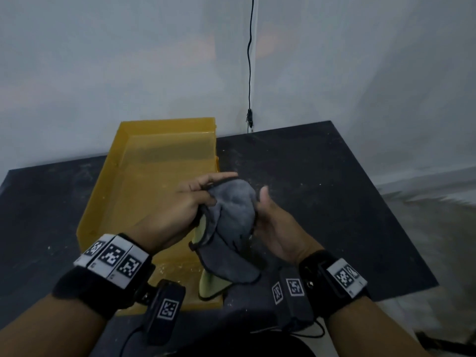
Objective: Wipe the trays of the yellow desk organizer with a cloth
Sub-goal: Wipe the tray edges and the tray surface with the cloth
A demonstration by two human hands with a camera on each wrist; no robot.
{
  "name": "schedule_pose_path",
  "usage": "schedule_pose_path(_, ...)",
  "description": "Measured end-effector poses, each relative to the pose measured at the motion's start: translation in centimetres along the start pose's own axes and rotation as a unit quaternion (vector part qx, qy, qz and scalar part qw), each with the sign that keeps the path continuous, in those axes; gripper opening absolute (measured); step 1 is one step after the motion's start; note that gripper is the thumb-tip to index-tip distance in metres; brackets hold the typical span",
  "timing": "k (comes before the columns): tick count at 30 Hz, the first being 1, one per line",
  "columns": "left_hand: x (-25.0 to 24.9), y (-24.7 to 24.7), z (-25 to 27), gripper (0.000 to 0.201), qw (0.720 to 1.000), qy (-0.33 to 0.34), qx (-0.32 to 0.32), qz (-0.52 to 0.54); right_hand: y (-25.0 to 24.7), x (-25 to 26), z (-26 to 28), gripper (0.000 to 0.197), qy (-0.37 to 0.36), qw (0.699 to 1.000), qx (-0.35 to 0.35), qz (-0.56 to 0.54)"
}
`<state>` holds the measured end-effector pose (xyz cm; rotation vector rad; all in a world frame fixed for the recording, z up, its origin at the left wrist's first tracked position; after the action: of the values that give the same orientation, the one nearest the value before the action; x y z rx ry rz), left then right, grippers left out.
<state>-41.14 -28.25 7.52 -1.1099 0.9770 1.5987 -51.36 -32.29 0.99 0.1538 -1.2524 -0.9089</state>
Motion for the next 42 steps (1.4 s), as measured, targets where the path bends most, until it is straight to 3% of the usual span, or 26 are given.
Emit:
schedule_pose_path(4, -0.2, -1.2, -0.5, 0.034, 0.984, 0.012, -0.049, -0.172, -3.2, -0.1, 0.2, 0.03, -0.001, 0.996, -0.087, 0.023)
schedule_pose_path(6, -0.4, -2.4, -0.6, 0.03, 0.976, 0.024, -0.095, -0.193, -5.1, 0.6, 0.2, 0.025, -0.014, 0.989, -0.144, 0.038)
schedule_pose_path(8, -0.6, -3.8, -0.7, 0.029, 0.967, 0.03, -0.138, -0.21, -6.4, 2.1, -0.2, 0.019, -0.027, 0.972, -0.201, 0.121)
schedule_pose_path(13, 0.4, -5.9, -0.8, 0.025, 0.963, 0.018, -0.159, -0.219, -5.3, 5.9, -4.6, 0.04, -0.079, 0.909, -0.268, 0.309)
schedule_pose_path(16, 1.1, -6.4, -0.8, 0.021, 0.961, 0.021, -0.163, -0.222, -3.6, 6.8, -8.3, 0.037, -0.071, 0.869, -0.292, 0.392)
schedule_pose_path(20, 2.1, -7.1, -0.9, 0.022, 0.963, 0.014, -0.143, -0.227, -2.6, 6.9, -10.3, 0.026, -0.071, 0.847, -0.301, 0.432)
schedule_pose_path(24, 3.4, -7.7, -0.7, 0.028, 0.964, 0.003, -0.129, -0.233, -1.6, 5.0, -9.3, 0.041, -0.065, 0.832, -0.263, 0.483)
schedule_pose_path(28, 4.2, -7.5, -0.8, 0.036, 0.97, 0.004, -0.111, -0.216, -1.2, 2.1, -7.4, 0.024, -0.044, 0.848, -0.221, 0.48)
schedule_pose_path(30, 4.4, -7.1, -0.8, 0.042, 0.973, 0.006, -0.09, -0.213, -0.8, 1.6, -6.0, 0.028, -0.029, 0.856, -0.206, 0.474)
schedule_pose_path(35, 4.4, -6.6, -0.6, 0.051, 0.975, 0.022, -0.057, -0.213, 2.1, 1.9, -2.0, 0.043, -0.022, 0.813, -0.167, 0.557)
schedule_pose_path(38, 4.1, -6.8, -0.2, 0.053, 0.982, 0.029, -0.036, -0.184, 3.2, 3.0, 0.0, 0.04, -0.007, 0.796, -0.172, 0.58)
schedule_pose_path(42, 2.7, -8.2, 2.0, 0.047, 0.959, 0.086, -0.045, -0.267, 2.9, 3.1, 1.4, 0.03, -0.013, 0.834, -0.227, 0.503)
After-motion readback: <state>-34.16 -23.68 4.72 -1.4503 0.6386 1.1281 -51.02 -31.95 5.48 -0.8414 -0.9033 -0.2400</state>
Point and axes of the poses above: each hand's wrist, its own z-axis away from the middle knuckle, its own y-axis out of the palm, x = y × z, the point moved 10 cm from there along -z, towards the middle knuckle, and after that the axes turned 2 degrees about y, right-handed, at the moved point
